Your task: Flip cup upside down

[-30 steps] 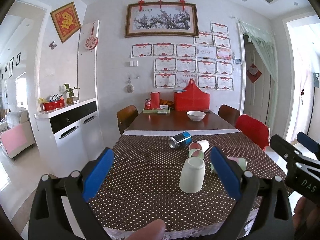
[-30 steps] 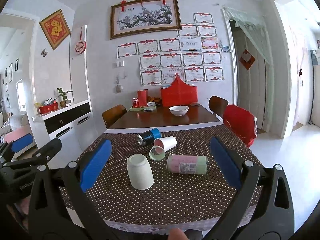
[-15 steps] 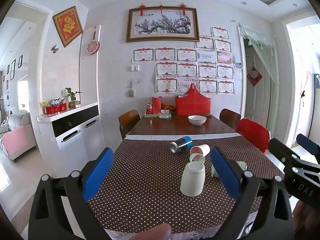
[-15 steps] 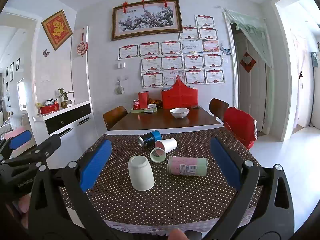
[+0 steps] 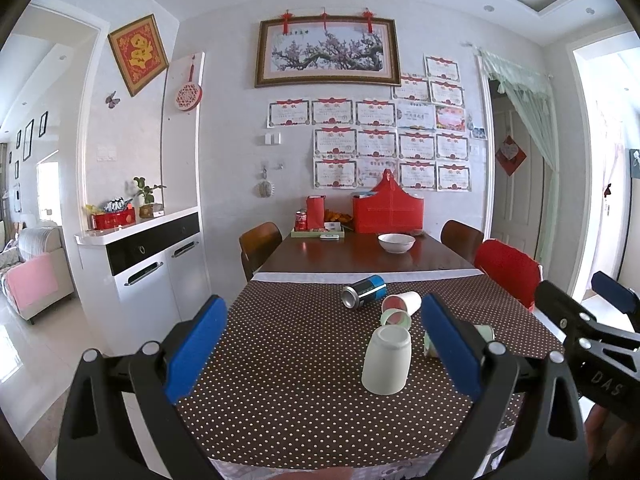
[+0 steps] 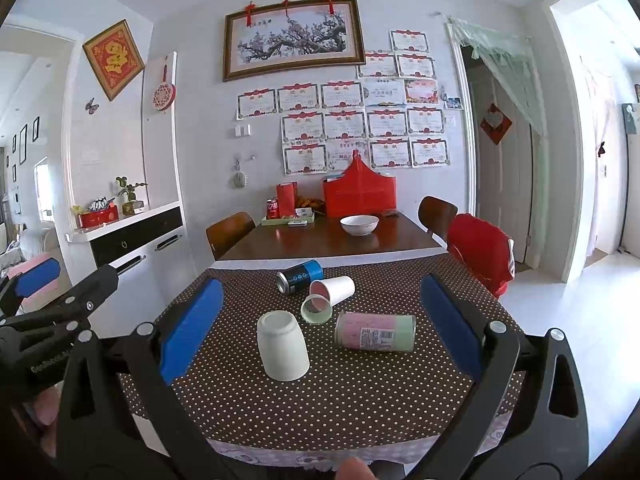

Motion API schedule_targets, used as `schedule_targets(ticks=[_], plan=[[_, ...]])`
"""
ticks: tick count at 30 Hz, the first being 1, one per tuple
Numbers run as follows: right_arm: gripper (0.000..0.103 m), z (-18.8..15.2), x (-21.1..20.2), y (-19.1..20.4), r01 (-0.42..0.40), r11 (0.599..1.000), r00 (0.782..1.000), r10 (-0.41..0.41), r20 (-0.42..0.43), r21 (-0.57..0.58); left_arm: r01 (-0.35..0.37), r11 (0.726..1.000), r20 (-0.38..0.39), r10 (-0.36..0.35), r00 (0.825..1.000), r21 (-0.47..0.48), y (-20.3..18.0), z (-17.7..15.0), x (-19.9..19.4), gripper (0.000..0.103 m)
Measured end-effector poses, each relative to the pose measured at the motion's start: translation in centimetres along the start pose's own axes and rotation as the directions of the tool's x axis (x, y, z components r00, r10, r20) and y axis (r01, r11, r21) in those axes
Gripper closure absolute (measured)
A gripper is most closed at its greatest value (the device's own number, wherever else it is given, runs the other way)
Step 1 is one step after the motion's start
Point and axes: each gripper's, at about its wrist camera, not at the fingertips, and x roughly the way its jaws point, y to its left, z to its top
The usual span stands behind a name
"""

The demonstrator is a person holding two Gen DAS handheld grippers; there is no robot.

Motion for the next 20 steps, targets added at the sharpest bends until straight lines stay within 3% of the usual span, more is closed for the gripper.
schedule_targets(ticks=[20], plan=[[0.006, -0.72, 0.52, 0.10, -0.003, 1.000, 1.000, 0.003, -0.018, -0.001, -0.015, 1.000, 0.002, 0.015, 1.000, -0.010, 0.69, 0.54, -0.32, 0.007]])
